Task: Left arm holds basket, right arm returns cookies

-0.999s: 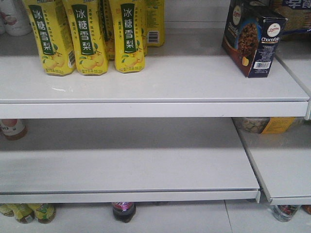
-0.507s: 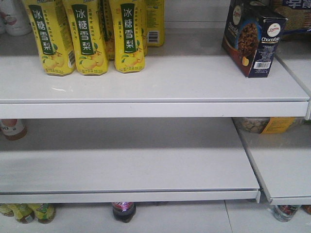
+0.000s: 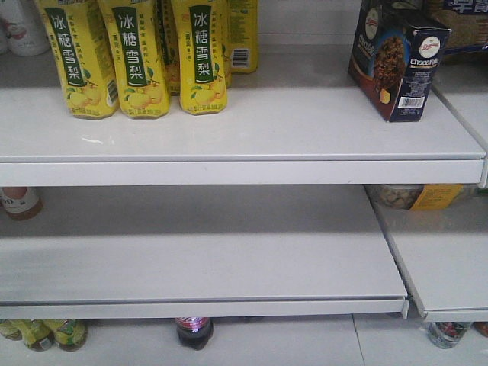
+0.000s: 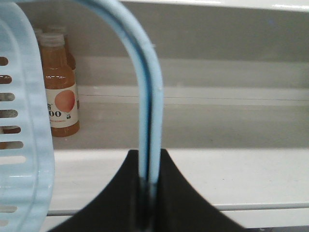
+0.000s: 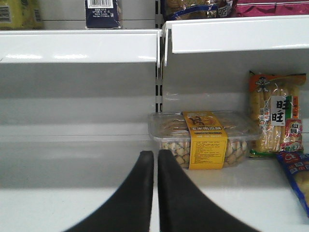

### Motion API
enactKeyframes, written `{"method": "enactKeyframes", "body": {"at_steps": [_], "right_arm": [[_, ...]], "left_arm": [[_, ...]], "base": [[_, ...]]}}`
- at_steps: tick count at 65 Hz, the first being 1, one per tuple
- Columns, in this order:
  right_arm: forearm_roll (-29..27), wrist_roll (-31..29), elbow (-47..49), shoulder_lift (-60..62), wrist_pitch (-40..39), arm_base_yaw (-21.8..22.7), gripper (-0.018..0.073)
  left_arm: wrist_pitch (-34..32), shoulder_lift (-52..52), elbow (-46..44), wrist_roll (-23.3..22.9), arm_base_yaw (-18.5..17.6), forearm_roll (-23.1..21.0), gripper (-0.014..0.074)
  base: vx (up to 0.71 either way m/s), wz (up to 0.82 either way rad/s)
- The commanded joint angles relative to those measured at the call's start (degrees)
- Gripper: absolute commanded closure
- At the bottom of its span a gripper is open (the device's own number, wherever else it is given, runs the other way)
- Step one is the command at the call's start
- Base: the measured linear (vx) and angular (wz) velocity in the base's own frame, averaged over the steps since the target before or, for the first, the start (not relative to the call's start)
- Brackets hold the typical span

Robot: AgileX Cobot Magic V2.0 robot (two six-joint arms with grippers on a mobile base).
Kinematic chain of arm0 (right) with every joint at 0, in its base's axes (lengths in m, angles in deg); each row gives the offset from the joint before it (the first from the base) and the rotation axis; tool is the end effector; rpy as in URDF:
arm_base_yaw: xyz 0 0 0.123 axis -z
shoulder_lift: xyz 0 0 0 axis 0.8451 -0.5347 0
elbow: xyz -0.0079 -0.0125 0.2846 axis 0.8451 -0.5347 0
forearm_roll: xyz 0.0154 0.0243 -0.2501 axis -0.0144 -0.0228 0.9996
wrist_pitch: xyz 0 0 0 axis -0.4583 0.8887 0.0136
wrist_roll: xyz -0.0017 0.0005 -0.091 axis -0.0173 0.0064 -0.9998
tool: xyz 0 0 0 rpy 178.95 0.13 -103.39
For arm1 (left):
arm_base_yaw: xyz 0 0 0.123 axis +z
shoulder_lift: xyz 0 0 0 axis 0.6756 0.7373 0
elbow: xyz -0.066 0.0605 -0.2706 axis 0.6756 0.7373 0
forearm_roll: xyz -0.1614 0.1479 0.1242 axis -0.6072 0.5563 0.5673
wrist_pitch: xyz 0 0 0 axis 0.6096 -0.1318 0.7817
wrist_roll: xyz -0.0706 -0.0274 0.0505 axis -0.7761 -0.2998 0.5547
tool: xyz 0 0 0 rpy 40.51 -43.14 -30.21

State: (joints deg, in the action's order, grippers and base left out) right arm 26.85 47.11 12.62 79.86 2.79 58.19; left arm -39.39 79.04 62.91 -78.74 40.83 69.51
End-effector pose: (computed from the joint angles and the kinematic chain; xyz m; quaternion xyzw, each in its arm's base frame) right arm 0.0569 -0.0001 0.1967 0.0096 0.7119 0.0069 0.7021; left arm 0.0561 -0.0023 0.1825 -0.0230 0.7593 -0.0439 0.6489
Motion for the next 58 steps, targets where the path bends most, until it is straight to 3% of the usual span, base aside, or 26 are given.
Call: {"method": "enactKeyframes", "body": {"at_steps": [1,58], "right_arm": [[0.6,-0.6,-1.0,0.7,-4.0,0.0,0.057],[0.6,-0.6,-1.0,0.7,-4.0,0.0,0.057]], "left_arm": [[-5.7,-1.0,-1.7,0.8,0.0,0.6,0.0599],[-5.7,-1.0,-1.7,0.8,0.0,0.6,0.0599]], "base": [[0.0,0.0],[0.0,0.0]]}}
